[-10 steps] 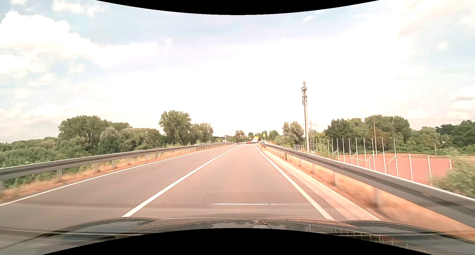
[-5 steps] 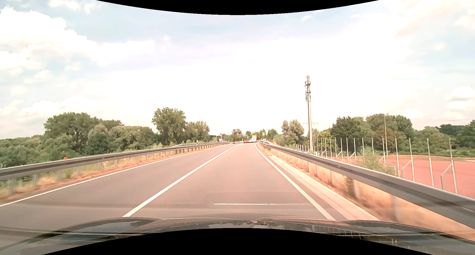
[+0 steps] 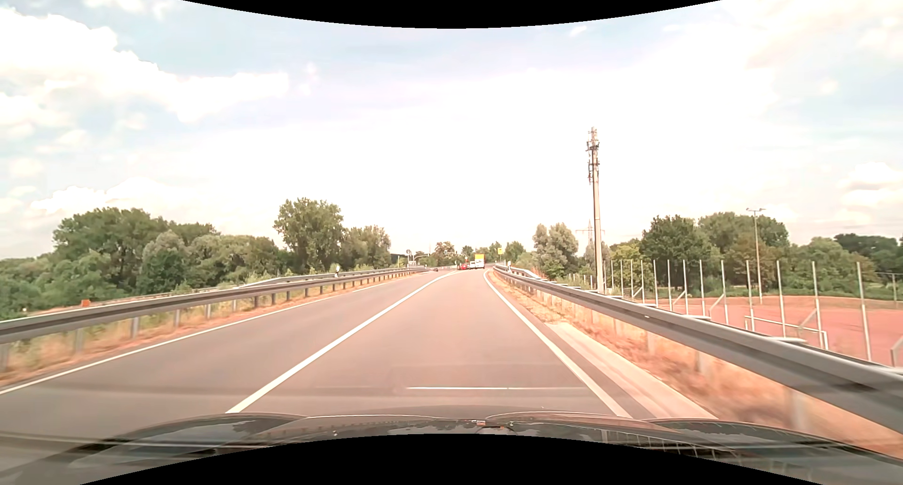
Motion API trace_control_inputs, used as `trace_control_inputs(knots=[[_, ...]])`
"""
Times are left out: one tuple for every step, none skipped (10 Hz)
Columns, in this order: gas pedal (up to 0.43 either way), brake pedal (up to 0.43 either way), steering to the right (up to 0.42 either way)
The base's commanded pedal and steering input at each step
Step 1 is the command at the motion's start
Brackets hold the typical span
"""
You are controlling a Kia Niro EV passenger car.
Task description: Follow the waypoints while adhering to traffic rules and regulations
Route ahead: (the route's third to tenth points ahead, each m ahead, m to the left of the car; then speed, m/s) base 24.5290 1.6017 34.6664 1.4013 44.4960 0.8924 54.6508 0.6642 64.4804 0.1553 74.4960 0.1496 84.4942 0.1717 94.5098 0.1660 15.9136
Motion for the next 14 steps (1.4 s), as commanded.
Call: trace_control_inputs(knots=[[0.000, 0.000, 0.006], [0.000, 0.000, 0.006], [0.000, 0.000, 0.006], [0.000, 0.000, 0.006], [0.000, 0.000, 0.006], [0.000, 0.000, 0.006], [0.000, 0.000, 0.006], [0.000, 0.000, 0.006], [0.000, 0.000, 0.006], [0.000, 0.000, 0.006], [0.000, 0.000, 0.005], [0.000, 0.000, 0.006], [0.000, 0.000, 0.006], [0.000, 0.000, 0.006]])
